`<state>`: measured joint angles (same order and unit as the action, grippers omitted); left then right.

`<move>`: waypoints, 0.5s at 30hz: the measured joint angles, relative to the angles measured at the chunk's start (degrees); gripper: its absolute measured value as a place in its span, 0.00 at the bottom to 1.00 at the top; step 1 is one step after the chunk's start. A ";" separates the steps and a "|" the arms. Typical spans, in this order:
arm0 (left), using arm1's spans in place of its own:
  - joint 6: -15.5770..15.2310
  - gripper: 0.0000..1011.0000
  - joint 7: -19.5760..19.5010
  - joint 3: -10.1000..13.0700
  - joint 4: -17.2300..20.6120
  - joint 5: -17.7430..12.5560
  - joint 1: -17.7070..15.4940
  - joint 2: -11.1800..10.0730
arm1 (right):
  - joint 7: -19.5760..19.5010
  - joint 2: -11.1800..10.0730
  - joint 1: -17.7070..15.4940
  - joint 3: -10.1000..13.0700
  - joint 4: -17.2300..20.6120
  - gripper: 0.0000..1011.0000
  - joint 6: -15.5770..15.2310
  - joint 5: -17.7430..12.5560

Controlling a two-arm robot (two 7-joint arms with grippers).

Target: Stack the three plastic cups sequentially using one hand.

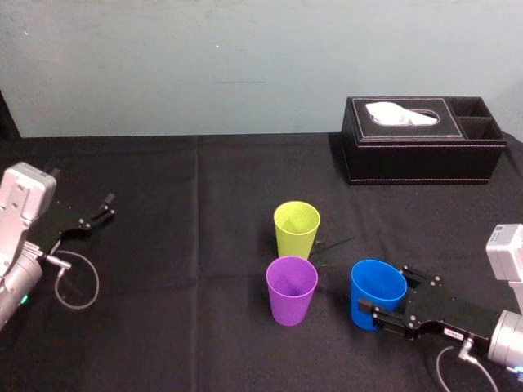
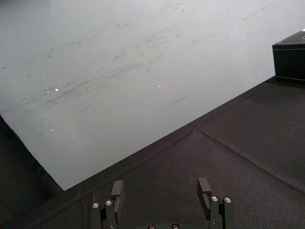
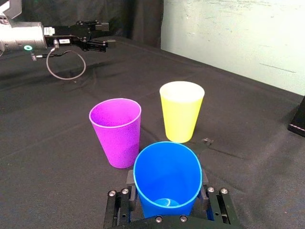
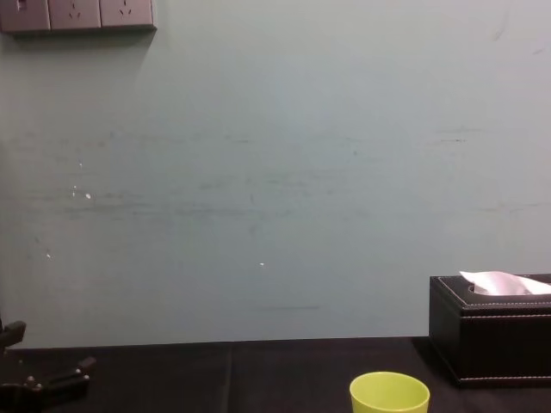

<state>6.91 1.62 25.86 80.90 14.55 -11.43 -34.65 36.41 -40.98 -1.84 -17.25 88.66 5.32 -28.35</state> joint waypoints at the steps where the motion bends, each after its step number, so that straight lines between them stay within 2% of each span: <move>1: 0.00 1.00 0.00 0.00 0.00 0.00 0.00 0.00 | 0.00 0.00 0.00 0.01 0.00 0.72 0.00 0.00; 15: 0.00 1.00 0.00 0.00 0.00 0.00 0.00 0.00 | 0.07 -0.04 -0.04 0.04 0.04 0.72 0.06 -0.08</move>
<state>6.91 1.62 25.86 80.90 14.55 -11.43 -34.64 36.48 -41.02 -1.88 -17.21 88.70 5.38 -28.43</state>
